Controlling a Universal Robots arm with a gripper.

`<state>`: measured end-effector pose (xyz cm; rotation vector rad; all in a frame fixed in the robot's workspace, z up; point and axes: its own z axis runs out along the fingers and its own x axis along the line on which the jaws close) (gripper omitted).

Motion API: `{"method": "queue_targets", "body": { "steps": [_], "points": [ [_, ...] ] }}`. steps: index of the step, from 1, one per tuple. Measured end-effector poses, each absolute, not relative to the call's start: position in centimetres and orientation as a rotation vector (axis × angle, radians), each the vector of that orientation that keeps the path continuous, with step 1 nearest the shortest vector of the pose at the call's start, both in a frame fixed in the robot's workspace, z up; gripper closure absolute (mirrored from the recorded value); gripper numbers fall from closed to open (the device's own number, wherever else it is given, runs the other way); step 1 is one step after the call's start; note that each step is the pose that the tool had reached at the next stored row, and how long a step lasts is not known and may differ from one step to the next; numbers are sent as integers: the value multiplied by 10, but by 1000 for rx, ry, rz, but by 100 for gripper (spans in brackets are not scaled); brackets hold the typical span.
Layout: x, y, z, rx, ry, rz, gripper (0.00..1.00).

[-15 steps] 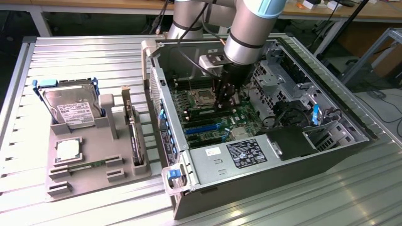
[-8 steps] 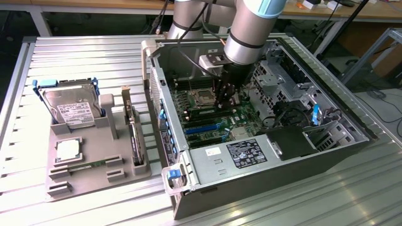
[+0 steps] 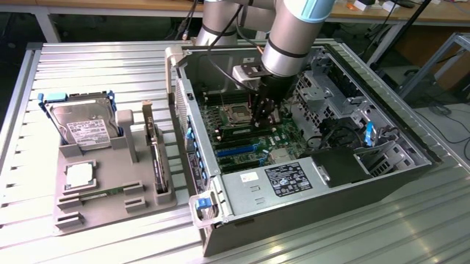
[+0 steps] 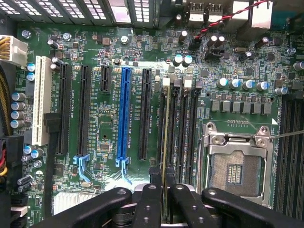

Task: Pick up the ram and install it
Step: 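Insert the ram into the slot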

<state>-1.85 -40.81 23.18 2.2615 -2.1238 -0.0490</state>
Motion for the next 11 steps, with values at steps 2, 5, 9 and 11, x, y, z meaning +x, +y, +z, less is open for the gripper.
{"method": "queue_targets", "body": {
  "steps": [2,5,9,11],
  "points": [
    [-18,-409,232,2261,-2123,-49,87],
    [-18,-409,232,2261,-2123,-49,87],
    [-18,-409,228,2260,-2122,-48,87],
    [-18,-409,228,2260,-2122,-49,87]
  ]
}}
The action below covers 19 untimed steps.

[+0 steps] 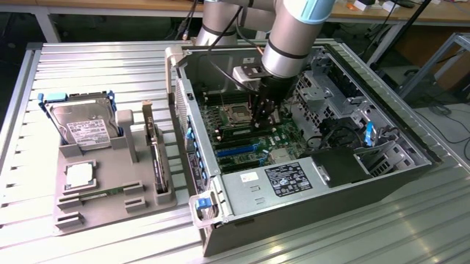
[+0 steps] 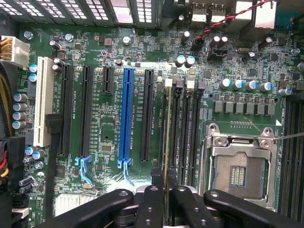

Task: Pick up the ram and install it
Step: 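Insert the ram into the slot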

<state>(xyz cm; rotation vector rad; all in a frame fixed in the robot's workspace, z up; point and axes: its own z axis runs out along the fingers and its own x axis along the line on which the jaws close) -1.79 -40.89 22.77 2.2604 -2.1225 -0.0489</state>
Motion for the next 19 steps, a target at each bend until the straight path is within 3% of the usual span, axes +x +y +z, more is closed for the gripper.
{"method": "queue_targets", "body": {
  "steps": [4,19],
  "points": [
    [-18,-409,243,2260,-2123,-49,87],
    [-18,-408,235,2257,-2128,-47,87]
  ]
}}
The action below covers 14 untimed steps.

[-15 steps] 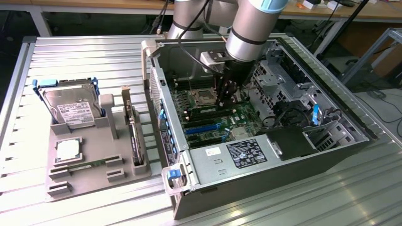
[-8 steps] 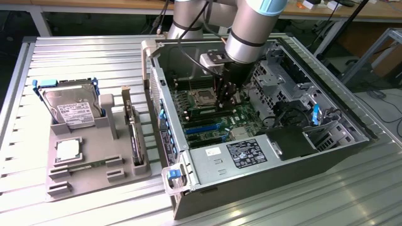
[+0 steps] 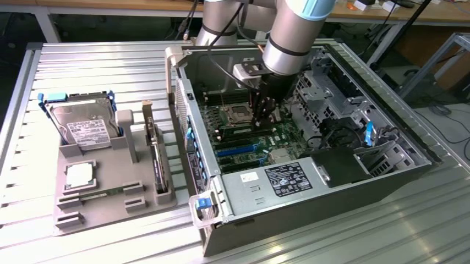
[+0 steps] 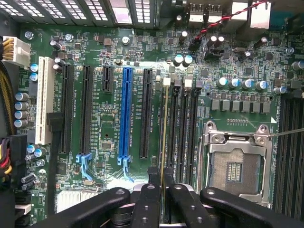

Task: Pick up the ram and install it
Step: 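Insert the ram into the slot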

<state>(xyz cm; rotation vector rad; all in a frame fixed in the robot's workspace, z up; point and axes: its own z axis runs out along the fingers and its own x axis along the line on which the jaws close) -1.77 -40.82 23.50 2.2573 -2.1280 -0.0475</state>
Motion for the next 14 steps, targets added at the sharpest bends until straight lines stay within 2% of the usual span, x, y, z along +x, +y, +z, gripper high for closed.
{"method": "queue_targets", "body": {
  "steps": [14],
  "points": [
    [-18,-405,232,2256,-2125,-42,87]
  ]
}}
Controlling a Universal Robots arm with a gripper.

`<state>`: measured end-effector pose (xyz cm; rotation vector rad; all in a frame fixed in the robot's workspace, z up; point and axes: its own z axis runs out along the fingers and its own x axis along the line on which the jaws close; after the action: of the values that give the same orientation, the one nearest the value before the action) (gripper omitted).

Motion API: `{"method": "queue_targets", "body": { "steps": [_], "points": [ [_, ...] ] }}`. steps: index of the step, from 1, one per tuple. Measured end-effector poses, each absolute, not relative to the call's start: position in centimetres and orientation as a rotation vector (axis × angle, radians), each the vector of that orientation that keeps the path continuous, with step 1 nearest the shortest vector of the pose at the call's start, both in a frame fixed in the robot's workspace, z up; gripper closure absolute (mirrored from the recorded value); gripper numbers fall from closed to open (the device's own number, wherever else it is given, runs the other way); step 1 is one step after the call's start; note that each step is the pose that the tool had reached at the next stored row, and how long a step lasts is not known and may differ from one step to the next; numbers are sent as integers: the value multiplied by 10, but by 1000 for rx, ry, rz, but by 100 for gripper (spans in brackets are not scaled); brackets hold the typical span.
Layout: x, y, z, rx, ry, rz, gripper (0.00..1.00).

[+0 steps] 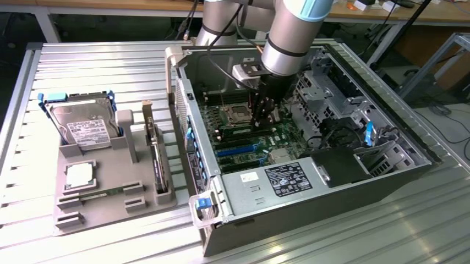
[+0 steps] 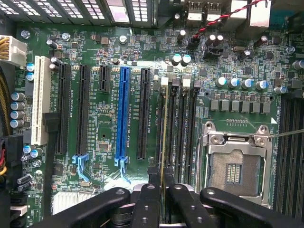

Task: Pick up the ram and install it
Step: 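Insert the ram into the slot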

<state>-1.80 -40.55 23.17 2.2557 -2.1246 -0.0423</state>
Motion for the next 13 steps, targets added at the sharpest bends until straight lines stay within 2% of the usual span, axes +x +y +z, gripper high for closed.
{"method": "queue_targets", "body": {
  "steps": [13],
  "points": [
    [-18,-405,230,2262,-2117,-41,87]
  ]
}}
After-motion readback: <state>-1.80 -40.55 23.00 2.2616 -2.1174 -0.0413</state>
